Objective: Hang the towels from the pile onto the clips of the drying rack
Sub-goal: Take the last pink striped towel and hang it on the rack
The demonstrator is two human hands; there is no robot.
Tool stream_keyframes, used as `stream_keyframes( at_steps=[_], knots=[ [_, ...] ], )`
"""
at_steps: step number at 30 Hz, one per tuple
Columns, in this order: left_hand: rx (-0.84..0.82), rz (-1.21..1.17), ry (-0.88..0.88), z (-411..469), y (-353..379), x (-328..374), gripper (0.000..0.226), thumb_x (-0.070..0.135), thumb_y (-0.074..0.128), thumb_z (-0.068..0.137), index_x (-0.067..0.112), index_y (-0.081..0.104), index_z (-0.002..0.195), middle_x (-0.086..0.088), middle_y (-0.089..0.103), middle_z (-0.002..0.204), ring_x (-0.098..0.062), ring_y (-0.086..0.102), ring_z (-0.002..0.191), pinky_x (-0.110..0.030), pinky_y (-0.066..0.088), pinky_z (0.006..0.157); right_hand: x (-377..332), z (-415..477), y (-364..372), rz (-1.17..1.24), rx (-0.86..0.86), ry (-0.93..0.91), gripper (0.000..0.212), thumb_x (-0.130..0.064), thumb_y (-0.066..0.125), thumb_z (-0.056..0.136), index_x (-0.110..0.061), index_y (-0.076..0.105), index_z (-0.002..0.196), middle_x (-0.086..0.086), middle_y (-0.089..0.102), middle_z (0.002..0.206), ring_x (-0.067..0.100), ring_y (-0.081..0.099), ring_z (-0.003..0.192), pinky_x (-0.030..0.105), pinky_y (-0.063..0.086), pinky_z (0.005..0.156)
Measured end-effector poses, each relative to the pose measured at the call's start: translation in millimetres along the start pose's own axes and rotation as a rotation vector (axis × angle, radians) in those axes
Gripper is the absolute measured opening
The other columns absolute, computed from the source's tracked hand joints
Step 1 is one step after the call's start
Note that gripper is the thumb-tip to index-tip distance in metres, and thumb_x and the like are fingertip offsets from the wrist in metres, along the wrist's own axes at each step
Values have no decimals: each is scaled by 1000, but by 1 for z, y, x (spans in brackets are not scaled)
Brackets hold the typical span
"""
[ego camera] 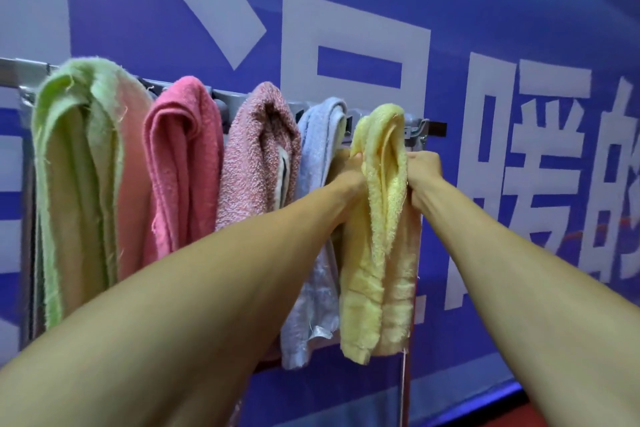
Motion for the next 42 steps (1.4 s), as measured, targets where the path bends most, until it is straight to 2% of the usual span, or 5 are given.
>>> stream_keyframes(
  at_steps=[9,17,26,33,42],
  knots=[
    [-183,75,158,-75,-2,21,40,17,39,101,17,38,141,-8,44,145,-19,44,132,-31,35,110,-43,-75,-56,-290,283,-257,29,-5,48,81,-18,74,84,-1,71,94,18,60,93,31,51,69],
    [-182,87,29,-172,-81,30,48,9,55,94,7,39,139,-5,53,112,-15,50,99,-28,41,85,-58,-209,-29,-491,-98,-319,20,-14,56,86,-23,68,99,0,68,104,23,62,99,40,53,89],
    [-64,314,-205,-312,-262,-37,18,11,55,92,17,57,109,-6,57,99,-14,54,85,-27,43,77,3,-385,85,-598,-678,-122,16,-5,59,87,-14,62,75,9,59,69,18,52,64,29,47,52],
    [-142,531,-439,-414,-356,-151,11,9,59,91,17,65,86,0,64,81,-11,57,74,-13,46,64,119,-500,179,-765,-1108,-11,7,-15,58,90,-12,64,90,4,59,79,16,57,74,27,49,61],
    [-126,275,-799,-503,-341,-358,18,3,50,93,10,65,86,-6,62,79,-11,56,66,-12,47,62,306,-574,221,-796,-1205,248,14,-17,61,86,-7,69,80,13,67,77,23,59,67,30,48,62]
  ],
)
Point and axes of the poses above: each hand's wrist, its own z-axis towards the middle knuckle, its own y-axis out of the palm, x = y × z, the point moved 8 cm from there along z, towards the middle knuckle
